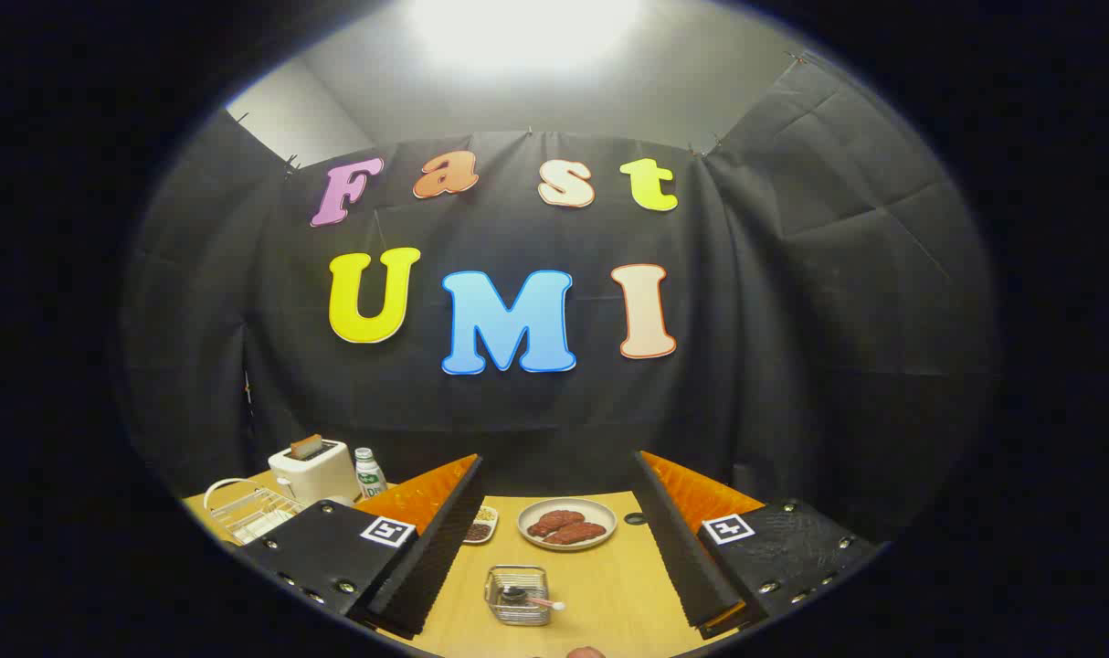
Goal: Take the plate from the dish rack, then take the spoon from the basket and place it into the plate.
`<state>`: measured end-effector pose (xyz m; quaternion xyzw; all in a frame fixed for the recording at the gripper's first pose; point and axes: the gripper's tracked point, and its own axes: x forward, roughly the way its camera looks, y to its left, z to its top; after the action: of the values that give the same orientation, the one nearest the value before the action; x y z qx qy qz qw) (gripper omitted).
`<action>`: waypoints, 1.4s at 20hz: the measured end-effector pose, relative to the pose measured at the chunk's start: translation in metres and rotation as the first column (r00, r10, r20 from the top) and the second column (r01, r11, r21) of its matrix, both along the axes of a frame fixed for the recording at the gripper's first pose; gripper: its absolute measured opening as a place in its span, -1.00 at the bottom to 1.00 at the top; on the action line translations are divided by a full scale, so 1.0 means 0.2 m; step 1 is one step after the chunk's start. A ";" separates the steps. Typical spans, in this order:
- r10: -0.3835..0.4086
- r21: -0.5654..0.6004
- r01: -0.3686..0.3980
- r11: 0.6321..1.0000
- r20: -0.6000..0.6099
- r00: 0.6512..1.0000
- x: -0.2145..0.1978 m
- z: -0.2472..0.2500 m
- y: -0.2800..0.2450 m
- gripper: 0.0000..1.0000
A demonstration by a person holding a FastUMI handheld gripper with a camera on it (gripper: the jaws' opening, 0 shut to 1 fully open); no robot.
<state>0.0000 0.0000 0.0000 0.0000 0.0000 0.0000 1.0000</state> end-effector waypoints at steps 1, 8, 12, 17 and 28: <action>0.002 0.005 -0.002 1.000 0.002 1.000 0.00 0.01 0.04 0.97; 0.022 0.014 -0.022 1.000 0.002 1.000 0.02 0.08 0.30 0.97; 0.031 -0.007 -0.031 0.999 -0.002 1.000 0.03 0.09 0.39 0.97; 0.054 -0.012 -0.055 0.998 -0.068 0.996 0.06 0.07 0.52 0.97; 0.190 0.084 -0.170 0.982 -0.449 0.873 0.21 -0.29 0.94 0.98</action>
<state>0.0412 0.1873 -0.0582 0.0207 0.2343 0.0929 0.9675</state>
